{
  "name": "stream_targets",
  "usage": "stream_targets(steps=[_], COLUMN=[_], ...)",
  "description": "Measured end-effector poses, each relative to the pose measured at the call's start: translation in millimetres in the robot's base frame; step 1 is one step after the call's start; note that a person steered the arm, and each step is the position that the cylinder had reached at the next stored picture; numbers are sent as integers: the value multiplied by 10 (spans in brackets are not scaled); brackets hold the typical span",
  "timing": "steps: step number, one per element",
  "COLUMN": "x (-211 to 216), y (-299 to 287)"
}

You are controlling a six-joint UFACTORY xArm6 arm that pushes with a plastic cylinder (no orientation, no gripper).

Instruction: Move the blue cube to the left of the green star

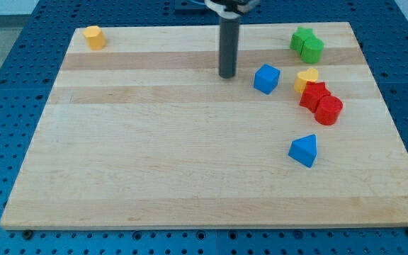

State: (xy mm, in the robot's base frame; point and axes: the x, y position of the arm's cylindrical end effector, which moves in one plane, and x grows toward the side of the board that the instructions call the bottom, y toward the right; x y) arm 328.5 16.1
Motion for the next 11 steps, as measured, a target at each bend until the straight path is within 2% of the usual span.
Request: stream_targets(steps=[2,4,5,6,7,8,9,10,11], x=[546,717,418,-71,-200,-14,-135,-499,-684], y=[31,710,866,736,655,783,1006,850,311])
